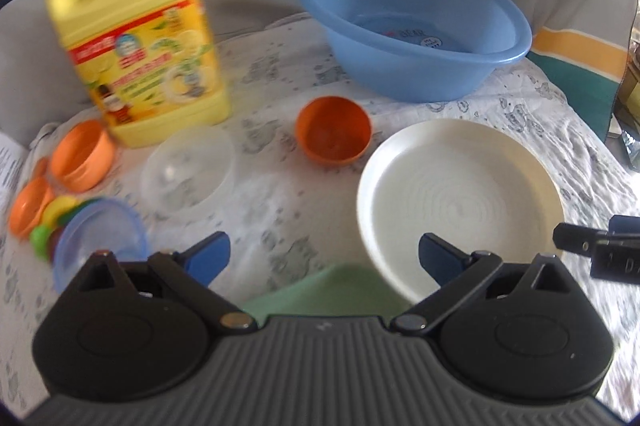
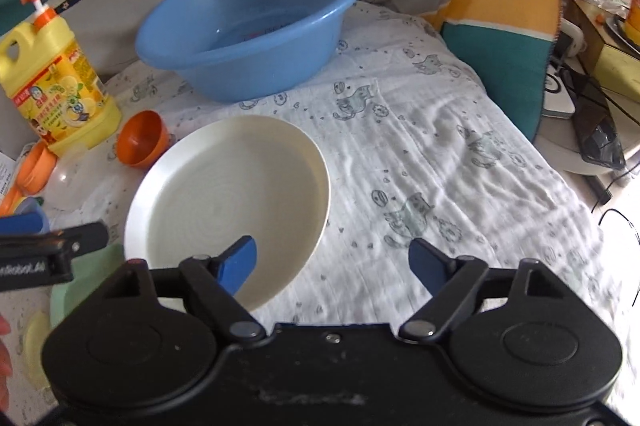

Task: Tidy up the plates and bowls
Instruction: 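Close the left gripper on the white plate rim while the right gripper grips it too, then carry the white plate beside the instruction sheet and open both grippers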

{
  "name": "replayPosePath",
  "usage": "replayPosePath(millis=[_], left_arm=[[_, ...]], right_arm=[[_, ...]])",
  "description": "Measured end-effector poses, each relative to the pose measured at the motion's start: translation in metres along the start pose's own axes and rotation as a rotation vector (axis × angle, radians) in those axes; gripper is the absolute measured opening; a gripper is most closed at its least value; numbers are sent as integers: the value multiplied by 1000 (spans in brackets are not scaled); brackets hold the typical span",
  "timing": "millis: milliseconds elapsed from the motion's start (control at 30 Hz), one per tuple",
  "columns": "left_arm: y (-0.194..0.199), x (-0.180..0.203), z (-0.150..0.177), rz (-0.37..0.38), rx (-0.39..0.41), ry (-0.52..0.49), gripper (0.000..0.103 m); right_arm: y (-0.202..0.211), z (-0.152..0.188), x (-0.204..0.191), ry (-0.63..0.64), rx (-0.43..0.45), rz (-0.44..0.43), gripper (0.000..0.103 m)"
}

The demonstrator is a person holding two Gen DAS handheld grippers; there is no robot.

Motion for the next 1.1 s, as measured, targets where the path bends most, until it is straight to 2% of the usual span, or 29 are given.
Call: replayPosePath(millis=[67,133,200,300,367,433,633,733,833,1100], left_arm=[[-14,5,-3,1,-26,3,92],[-29,8,-3,15,-61,16,85],[-40,13,-3,30,-86,21,80],[-52,20,1,49,-115,6,70],[-58,26,5,75,-142,-9,52],[-57,33,6,107,-138,-19,46],[-57,37,8,102,-124,-39,47],[-56,41,7,86,-119,-46,47],[-49,45,7,81,-107,-59,46],[-14,58,8,114,-87,-61,43]], right_arm=[[-12,-1,2,21,-6,33,68],[-20,-1,2,23,-4,20,53],[-27,0,1,19,2,-11,49],[-35,0,-3,65,10,-8,48],[-36,0,-8,102,21,3,48],[-39,-3,-9,111,25,-1,50],[-42,-9,-20,162,37,11,49],[-43,-13,-30,184,32,11,45],[-40,-14,-30,158,24,25,45],[-2,-14,-19,141,40,47,45]])
Point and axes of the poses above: each gripper's, at about its wrist camera, not at the fingertips, and y roughly against the way its jaws point, x to its right, z to its underside, the point moved 8 cm from there along -y, roughly the way its jaws point, and after that the axes turned 15 degrees about y, right-handed, at the moved point
